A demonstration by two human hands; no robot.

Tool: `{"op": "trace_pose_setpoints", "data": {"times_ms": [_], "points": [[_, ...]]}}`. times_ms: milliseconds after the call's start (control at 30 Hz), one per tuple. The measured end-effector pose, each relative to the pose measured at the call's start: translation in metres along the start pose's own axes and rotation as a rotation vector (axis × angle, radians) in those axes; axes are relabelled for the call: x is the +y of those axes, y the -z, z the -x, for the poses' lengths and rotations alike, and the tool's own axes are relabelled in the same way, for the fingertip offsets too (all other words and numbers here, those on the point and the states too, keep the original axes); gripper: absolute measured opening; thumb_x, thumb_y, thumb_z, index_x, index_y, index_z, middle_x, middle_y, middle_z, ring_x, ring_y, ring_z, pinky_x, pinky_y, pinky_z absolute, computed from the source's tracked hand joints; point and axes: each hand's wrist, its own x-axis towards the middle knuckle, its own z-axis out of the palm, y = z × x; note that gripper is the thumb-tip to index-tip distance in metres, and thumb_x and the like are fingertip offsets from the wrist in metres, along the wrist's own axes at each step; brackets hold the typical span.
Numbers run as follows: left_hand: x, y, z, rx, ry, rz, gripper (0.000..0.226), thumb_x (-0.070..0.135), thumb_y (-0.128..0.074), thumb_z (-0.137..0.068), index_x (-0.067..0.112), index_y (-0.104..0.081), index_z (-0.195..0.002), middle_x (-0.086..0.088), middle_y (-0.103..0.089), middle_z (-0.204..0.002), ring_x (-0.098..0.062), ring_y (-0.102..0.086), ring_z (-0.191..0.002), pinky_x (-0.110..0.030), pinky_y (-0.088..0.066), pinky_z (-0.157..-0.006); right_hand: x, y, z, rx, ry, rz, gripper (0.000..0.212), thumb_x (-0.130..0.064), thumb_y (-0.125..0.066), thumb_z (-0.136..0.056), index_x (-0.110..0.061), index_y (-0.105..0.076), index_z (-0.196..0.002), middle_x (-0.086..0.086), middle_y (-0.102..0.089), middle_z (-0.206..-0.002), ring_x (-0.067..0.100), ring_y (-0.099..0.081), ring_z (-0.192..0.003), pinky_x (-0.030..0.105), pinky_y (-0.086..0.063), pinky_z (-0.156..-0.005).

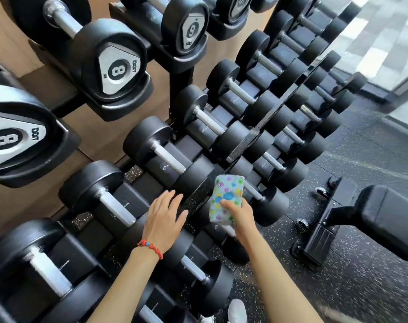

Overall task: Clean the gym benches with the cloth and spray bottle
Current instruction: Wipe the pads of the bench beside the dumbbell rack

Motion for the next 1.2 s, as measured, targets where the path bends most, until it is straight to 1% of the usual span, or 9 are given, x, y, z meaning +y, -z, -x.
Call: {"op": "trace_pose_setpoints", "data": {"times_ms": [200, 333, 400, 533, 667, 800, 900, 1067, 1200], "points": [[0.050, -0.014, -0.004, -0.053, -0.140, -0.010, 0.040, 0.020, -0.059, -0.088, -0.001, -0.057, -0.122, -0.022, -0.054, -0.128, -0.037, -0.045, -0.124, -0.049, -0.035, -0.102, -0.003, 0.065, 0.035, 0.118, 0.128, 0.009, 0.028, -0.001, -0.069, -0.075, -0.016, -0.055, -0.093, 0.006, -0.067, -0.094, 0.010, -0.068, -0.070, 0.026, -0.054, -0.056], [0.097, -0.024, -0.006, -0.087, -0.230, -0.010, 0.046, 0.030, -0.049, -0.083, -0.004, -0.063, -0.111, -0.025, -0.061, -0.115, -0.040, -0.056, -0.110, -0.054, -0.045, -0.092, -0.012, 0.110, 0.061, 0.138, 0.147, -0.129, 0.045, -0.015, -0.081, -0.059, -0.013, -0.059, -0.097, 0.010, -0.069, -0.097, 0.024, -0.069, -0.082, 0.039, -0.057, -0.069], [0.123, -0.033, -0.005, -0.076, -0.279, -0.016, 0.041, 0.026, -0.056, -0.084, -0.004, -0.063, -0.112, -0.025, -0.061, -0.115, -0.040, -0.056, -0.111, -0.053, -0.044, -0.092, -0.017, 0.135, 0.073, 0.153, 0.151, -0.201, 0.052, -0.023, -0.085, -0.054, -0.012, -0.060, -0.099, 0.010, -0.071, -0.096, 0.028, -0.069, -0.085, 0.042, -0.057, -0.071], [0.186, -0.049, 0.001, -0.086, -0.366, -0.007, 0.042, 0.014, -0.071, -0.080, -0.003, -0.060, -0.116, -0.024, -0.059, -0.120, -0.039, -0.052, -0.116, -0.051, -0.041, -0.097, -0.027, 0.188, 0.096, 0.208, 0.172, -0.309, 0.044, -0.034, -0.073, -0.060, -0.012, -0.062, -0.097, 0.007, -0.073, -0.088, 0.027, -0.070, -0.079, 0.038, -0.058, -0.059], [0.257, -0.068, 0.012, -0.110, -0.449, -0.006, 0.041, 0.014, -0.073, -0.078, -0.005, -0.061, -0.113, -0.026, -0.060, -0.117, -0.042, -0.055, -0.112, -0.054, -0.043, -0.094, -0.031, 0.258, 0.117, 0.265, 0.208, -0.310, 0.032, -0.027, -0.072, -0.073, -0.011, -0.063, -0.099, 0.001, -0.075, -0.083, 0.021, -0.071, -0.076, 0.028, -0.055, -0.055], [0.325, -0.094, 0.022, -0.139, -0.527, 0.017, 0.052, 0.038, -0.042, -0.091, -0.006, -0.064, -0.109, -0.027, -0.062, -0.111, -0.042, -0.059, -0.105, -0.056, -0.048, -0.088, -0.032, 0.331, 0.139, 0.349, 0.257, -0.277, 0.018, -0.022, -0.068, -0.082, -0.013, -0.062, -0.097, -0.003, -0.074, -0.082, 0.014, -0.071, -0.074, 0.021, -0.053, -0.052], [0.378, -0.117, 0.030, -0.190, -0.584, 0.010, 0.057, 0.041, -0.037, -0.090, -0.005, -0.064, -0.108, -0.026, -0.063, -0.110, -0.041, -0.060, -0.104, -0.055, -0.048, -0.088, -0.031, 0.391, 0.157, 0.443, 0.281, -0.266, 0.019, -0.022, -0.067, -0.084, -0.013, -0.059, -0.099, 0.001, -0.071, -0.090, 0.010, -0.070, -0.073, 0.018, -0.051, -0.051], [0.446, -0.150, 0.035, -0.194, -0.679, -0.011, 0.042, 0.015, -0.075, -0.076, -0.005, -0.062, -0.112, -0.026, -0.062, -0.114, -0.042, -0.057, -0.108, -0.055, -0.044, -0.092, -0.031, 0.469, 0.175, 0.563, 0.305, -0.251, 0.036, -0.024, -0.066, -0.085, -0.016, -0.049, -0.116, 0.007, -0.063, -0.113, 0.014, -0.066, -0.091, 0.019, -0.054, -0.060], [0.486, -0.169, 0.025, -0.202, -0.734, -0.001, 0.043, 0.014, -0.073, -0.078, -0.004, -0.061, -0.115, -0.025, -0.060, -0.118, -0.041, -0.054, -0.113, -0.053, -0.042, -0.096, -0.038, 0.509, 0.178, 0.614, 0.383, -0.221, 0.070, -0.021, -0.064, -0.086, -0.033, -0.023, -0.142, -0.002, -0.040, -0.137, 0.018, -0.056, -0.113, 0.037, -0.054, -0.086]]}}
